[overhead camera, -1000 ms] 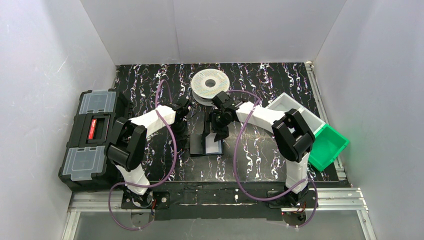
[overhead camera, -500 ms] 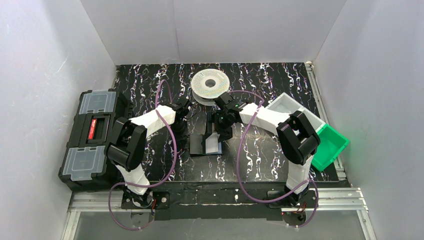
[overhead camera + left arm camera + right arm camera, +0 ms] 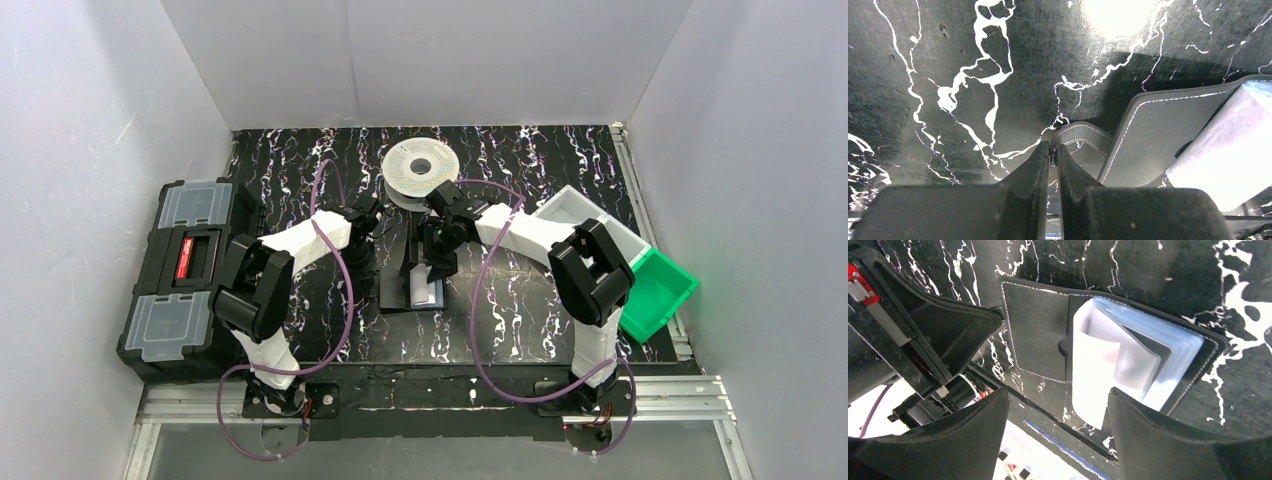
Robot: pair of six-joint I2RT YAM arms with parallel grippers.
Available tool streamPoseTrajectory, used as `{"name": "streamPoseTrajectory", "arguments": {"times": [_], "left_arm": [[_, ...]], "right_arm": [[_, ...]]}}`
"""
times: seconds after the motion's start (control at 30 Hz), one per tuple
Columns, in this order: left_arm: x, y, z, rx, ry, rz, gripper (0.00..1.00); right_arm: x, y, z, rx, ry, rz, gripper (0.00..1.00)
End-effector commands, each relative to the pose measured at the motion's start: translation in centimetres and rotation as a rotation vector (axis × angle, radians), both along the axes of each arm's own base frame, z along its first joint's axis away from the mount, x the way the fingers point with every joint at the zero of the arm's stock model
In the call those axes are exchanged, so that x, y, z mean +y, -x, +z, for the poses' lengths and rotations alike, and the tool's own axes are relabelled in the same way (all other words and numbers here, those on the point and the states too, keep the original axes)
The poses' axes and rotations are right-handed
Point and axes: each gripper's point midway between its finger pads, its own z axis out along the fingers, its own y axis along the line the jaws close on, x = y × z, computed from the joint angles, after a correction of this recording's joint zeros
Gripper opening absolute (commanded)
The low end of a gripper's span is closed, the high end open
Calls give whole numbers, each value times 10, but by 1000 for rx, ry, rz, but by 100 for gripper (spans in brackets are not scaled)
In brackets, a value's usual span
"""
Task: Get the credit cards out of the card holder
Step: Open the card holder at the center of the board.
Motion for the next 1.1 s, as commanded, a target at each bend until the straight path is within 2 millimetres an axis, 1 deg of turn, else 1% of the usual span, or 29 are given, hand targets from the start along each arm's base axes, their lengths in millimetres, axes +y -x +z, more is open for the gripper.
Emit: {"name": "streamPoseTrajectory", "arguments": {"times": [0.0,0.1,0.2,0.27,0.37,0.53,0.63,0.77,0.87,0.97,1.07], "left_arm": [[-3,-3,15,-26,25,-29,4],[-5,-6,27,-59,45,-42,13],[-6,-8,44,-101,65,-49,24],[-11,-6,57,-114,105,-60,33],[-12,-5,78,-158,133,-69,38],[-9,4,109,-211,163,-81,40],[-11,10,125,-238,205,-83,40],[-17,16,141,-257,267,-88,40],[-21,19,145,-256,294,-90,39],[-26,20,143,-245,315,-93,39],[-34,18,144,-240,351,-90,38]], "right_arm": [[21,-10,13,8,-80,15,80],[30,-15,16,11,-95,19,80],[39,-19,17,24,-104,20,81],[44,-20,18,28,-110,21,81],[53,-21,18,36,-115,27,83],[68,-15,11,71,-119,38,83],[76,-11,5,90,-125,39,83],[83,-8,-5,111,-114,47,85],[85,-7,-11,125,-112,44,85],[84,-14,-4,97,-117,32,87],[81,-24,17,66,-147,13,87]]}}
